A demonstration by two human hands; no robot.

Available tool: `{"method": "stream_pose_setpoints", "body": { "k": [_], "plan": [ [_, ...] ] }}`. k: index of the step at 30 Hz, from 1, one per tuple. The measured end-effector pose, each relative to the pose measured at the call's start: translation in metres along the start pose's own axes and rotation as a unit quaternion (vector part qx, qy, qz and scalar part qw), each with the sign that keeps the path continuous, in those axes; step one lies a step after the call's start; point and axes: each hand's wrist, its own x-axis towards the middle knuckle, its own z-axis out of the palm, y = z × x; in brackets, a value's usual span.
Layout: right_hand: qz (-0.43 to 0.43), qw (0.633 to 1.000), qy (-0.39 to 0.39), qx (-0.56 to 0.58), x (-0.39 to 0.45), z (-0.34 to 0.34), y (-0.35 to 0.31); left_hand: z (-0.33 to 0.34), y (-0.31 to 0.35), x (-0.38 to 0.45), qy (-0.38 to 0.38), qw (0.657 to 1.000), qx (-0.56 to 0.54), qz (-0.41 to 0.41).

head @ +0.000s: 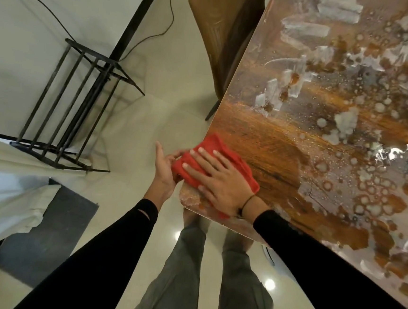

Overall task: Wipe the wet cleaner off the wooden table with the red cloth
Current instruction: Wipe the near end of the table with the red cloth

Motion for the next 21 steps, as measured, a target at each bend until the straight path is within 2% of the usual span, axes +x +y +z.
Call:
{"method": "stream_pose_setpoints", "body": {
  "k": [5, 8, 10, 14, 17, 18, 19, 21],
  "plan": [
    [-0.137, 0.99, -0.037, -0.015, -0.035, 0.014, -0.011, 0.004, 0.021, 0.001, -0.039, 0.993, 0.111, -0.001],
    [-0.156, 0.986, -0.051, -0.03, -0.047, 0.01, 0.019, 0.018, 0.024, 0.002, -0.049, 0.986, 0.161, 0.0],
    [-0.098, 0.994, -0.042, -0.024, -0.044, 0.001, 0.046, 0.028, 0.023, 0.0, -0.047, 0.987, 0.15, 0.001],
    [0.099, 0.995, 0.027, -0.012, -0.023, -0.016, 0.062, 0.038, 0.013, -0.01, -0.049, 0.996, 0.069, -0.016],
    [0.29, 0.953, 0.08, 0.028, -0.007, -0.011, 0.019, 0.037, 0.009, -0.011, -0.031, 0.997, 0.069, -0.016],
    [0.319, 0.943, 0.09, 0.041, -0.005, -0.006, -0.002, 0.037, 0.009, -0.011, -0.03, 0.997, 0.07, -0.015],
    [0.313, 0.944, 0.09, 0.051, -0.005, 0.0, -0.023, 0.037, 0.009, -0.012, -0.024, 0.997, 0.071, -0.014],
    [0.211, 0.974, 0.06, 0.055, -0.021, 0.014, -0.053, 0.036, 0.01, -0.011, -0.014, 0.997, 0.08, -0.015]
  ]
}}
